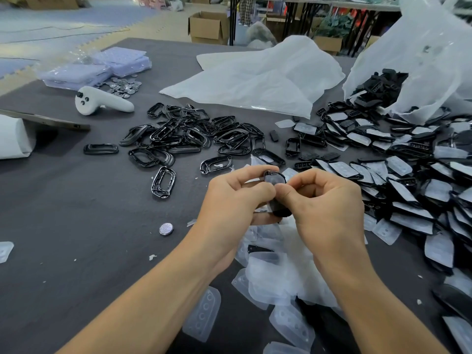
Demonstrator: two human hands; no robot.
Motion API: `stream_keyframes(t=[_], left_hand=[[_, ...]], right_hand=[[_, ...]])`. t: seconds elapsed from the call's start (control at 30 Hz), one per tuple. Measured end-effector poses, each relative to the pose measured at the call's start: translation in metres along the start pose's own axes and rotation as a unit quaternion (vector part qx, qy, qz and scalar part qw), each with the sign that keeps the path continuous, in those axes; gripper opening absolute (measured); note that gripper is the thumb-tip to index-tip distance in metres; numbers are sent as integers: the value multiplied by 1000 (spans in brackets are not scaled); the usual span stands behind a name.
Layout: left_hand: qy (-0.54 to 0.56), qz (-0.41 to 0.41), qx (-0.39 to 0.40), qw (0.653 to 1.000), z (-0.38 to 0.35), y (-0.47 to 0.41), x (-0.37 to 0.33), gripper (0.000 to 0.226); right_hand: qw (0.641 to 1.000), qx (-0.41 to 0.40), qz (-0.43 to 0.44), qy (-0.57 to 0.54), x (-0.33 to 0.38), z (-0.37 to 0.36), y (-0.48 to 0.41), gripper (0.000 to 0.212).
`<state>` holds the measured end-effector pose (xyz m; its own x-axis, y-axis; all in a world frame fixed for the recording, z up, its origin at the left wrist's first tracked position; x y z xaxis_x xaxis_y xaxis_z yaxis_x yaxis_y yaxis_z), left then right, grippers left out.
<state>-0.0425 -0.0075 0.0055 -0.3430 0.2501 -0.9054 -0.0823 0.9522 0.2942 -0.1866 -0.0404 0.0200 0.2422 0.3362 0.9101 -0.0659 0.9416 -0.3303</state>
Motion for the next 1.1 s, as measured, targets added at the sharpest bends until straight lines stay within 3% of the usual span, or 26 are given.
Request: stream_keyframes(t=[0.13,0.37,0.5,0.63,0.87,1.1], left_hand=[[-1,-6,-7,1000,2,1,-3,31],[24,-14,-26,999,3,1,-4,29],[41,-11,-42,998,5,0,-3,27],[-3,-16,-46,999,7,1,-5,31],[-47,-15,-107,993,18,2,-9,16],[-46,-3,-87,995,15,2,-10,19]], right_hand=[[999,-13,5,32,5,2,2,37],[999,29,17,-29,3,-4,1,22],[996,68,52,6,6,-9,2,16],[996,62,61,8,5,-7,1,19],[997,73,35,-7,-1,-7,0,9],[998,53,20,-30,-4,-5,-4,10]])
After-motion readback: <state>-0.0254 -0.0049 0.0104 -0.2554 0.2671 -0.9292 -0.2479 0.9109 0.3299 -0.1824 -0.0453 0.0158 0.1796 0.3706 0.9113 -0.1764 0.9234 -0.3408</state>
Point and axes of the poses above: each hand's wrist, its own y-axis away from the middle knuckle, its own z-axis out of the back of the hand, x = y × z, the point moved 6 cm from there along -y, towards the middle knuckle, and after that the axes turned 12 degrees about z, right-handed, at the moved point
